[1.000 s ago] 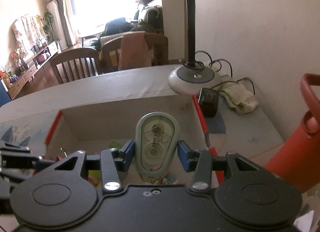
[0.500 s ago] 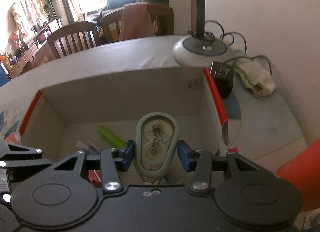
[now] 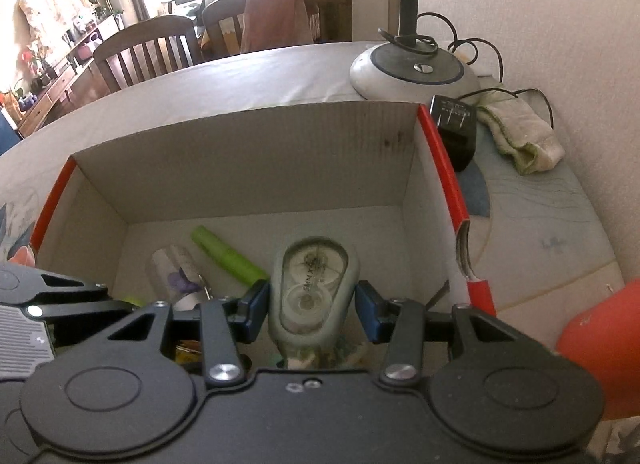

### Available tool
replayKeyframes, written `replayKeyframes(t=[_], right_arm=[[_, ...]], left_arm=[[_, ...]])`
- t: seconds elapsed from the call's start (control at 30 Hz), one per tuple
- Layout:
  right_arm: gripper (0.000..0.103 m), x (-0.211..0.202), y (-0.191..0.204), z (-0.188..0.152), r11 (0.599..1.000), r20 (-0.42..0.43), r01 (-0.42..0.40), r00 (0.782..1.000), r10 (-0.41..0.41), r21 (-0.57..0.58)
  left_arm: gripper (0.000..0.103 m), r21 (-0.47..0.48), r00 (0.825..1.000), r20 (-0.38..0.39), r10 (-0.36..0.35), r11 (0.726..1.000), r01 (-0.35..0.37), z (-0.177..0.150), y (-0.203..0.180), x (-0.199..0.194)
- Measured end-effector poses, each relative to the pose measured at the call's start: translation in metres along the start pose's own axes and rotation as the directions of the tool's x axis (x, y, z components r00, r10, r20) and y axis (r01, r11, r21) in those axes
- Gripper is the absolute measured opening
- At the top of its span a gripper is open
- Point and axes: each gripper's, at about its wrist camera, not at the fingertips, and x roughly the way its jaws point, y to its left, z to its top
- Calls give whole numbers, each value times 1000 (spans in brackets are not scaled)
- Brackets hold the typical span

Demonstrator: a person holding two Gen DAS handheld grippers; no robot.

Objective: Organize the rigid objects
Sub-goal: 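Carry the binder clip and tape dispenser into the red box and open both tools, then withdraw both tools from the box back over the pink heart bowl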

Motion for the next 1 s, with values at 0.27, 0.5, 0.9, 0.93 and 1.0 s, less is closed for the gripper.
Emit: replayKeyframes(t=[0.27,0.5,0.9,0.93,1.0], right_arm=[[48,-6,2,0,1000,15,6,1000,-6,-4],[54,-20,8,-4,1000,38,-7,999,7,-9],[64,-52,32,-10,999,93,-25,995,27,-24],[64,-56,35,-11,999,98,-33,995,34,-20],[64,-63,41,-12,999,110,-48,993,50,-20]], left_arm=[[31,0,1000,12,-1,1000,1,-2,0,-8],[31,4,999,42,-16,1000,16,-9,1,-25],[41,-31,992,118,-44,998,48,-28,16,-67],[45,-35,991,130,-42,998,47,-30,18,-72],[49,-31,987,153,-41,998,47,-34,22,-80]])
